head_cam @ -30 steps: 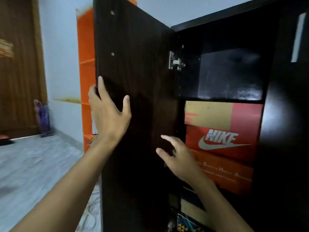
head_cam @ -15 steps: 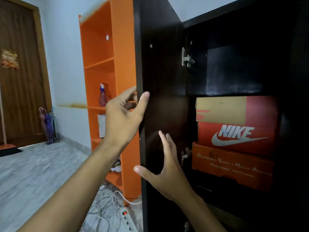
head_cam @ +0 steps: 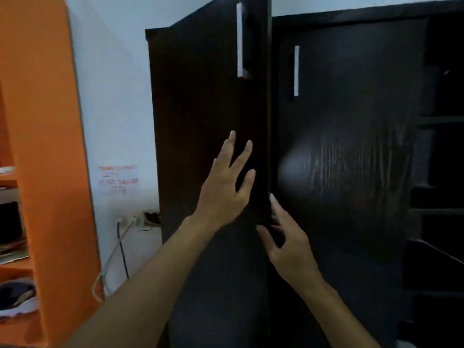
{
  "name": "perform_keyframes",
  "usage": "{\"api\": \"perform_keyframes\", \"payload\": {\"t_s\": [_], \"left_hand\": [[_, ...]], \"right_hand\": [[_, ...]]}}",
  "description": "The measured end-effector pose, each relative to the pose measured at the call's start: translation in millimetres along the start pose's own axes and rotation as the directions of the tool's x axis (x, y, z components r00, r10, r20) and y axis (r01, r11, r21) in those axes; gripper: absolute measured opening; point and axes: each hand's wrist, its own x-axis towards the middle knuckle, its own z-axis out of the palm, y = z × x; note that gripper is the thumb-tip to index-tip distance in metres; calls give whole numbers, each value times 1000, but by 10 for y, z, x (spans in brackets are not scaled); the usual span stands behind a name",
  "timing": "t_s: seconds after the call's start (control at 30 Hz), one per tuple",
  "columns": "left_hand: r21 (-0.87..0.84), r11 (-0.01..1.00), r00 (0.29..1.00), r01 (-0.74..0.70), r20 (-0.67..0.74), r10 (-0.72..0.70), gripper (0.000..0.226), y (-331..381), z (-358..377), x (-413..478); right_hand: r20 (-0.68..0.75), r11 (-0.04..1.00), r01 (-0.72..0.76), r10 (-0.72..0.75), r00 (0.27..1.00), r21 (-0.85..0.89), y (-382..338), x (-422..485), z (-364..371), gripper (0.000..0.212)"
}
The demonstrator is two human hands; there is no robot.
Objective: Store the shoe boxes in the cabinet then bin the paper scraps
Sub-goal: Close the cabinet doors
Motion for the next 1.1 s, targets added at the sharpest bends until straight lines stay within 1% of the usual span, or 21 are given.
{"api": "perform_keyframes", "payload": {"t_s": [0.03,0.07,0.1,0.17,0.23,0.3,0.37,0.43,0.5,0.57,0.67,0.8,0.83,0.9,0.97,1.03,1.07,1.1], "left_hand": [[35,999,1000,6,22,-7,59,-41,101,48],[75,997,999,17,42,-20,59,-67,185,98],[113,993,998,27,61,-34,60,-90,257,145],[185,982,993,40,98,-59,62,-132,381,227],[257,965,986,56,140,-94,64,-185,500,314],[304,949,969,78,201,-144,65,-255,608,396],[308,944,935,120,285,-212,63,-357,693,460],[322,933,893,161,356,-276,64,-473,770,471],[351,924,887,154,362,-285,68,-544,841,451],[349,924,896,153,345,-279,71,-569,888,432],[347,926,909,149,321,-267,75,-573,915,446],[367,916,905,160,316,-284,78,-489,922,422],[336,926,904,173,319,-285,77,-421,945,380],[182,964,933,193,271,-238,69,-239,1042,230],[-7,991,977,133,171,-130,59,21,1195,-21],[-134,990,995,51,89,-39,53,355,1435,-345],[-187,981,996,45,82,-31,49,537,1574,-530],[-252,966,993,63,117,-34,46,727,1752,-733]], "right_hand": [[-53,982,39,-50,997,-186,116,36,-4,66],[-92,931,66,-106,990,-359,222,78,-1,65],[-114,879,63,-131,985,-472,308,127,6,65],[-131,824,5,-96,987,-567,391,237,14,66],[-122,781,-65,-15,992,-621,454,346,9,70],[-98,714,-126,81,992,-688,521,443,4,77],[-62,662,-187,207,976,-726,596,537,-8,83],[-25,648,-248,333,943,-720,721,581,-42,88],[13,634,-272,407,914,-724,865,558,-97,93],[44,619,-241,409,911,-747,991,500,-124,97],[69,637,-222,399,914,-738,1041,500,-177,100],[144,669,-236,460,876,-705,833,443,-443,86],[139,670,-253,473,870,-698,772,331,-530,82],[94,655,-298,493,865,-694,670,-33,-716,71],[15,625,-365,516,856,-690,618,-557,-919,62],[-74,572,-435,545,835,-695,629,-1172,-1137,55],[-112,540,-472,568,815,-697,672,-1494,-1249,52],[-152,499,-513,597,788,-698,735,-1821,-1363,50]]}}
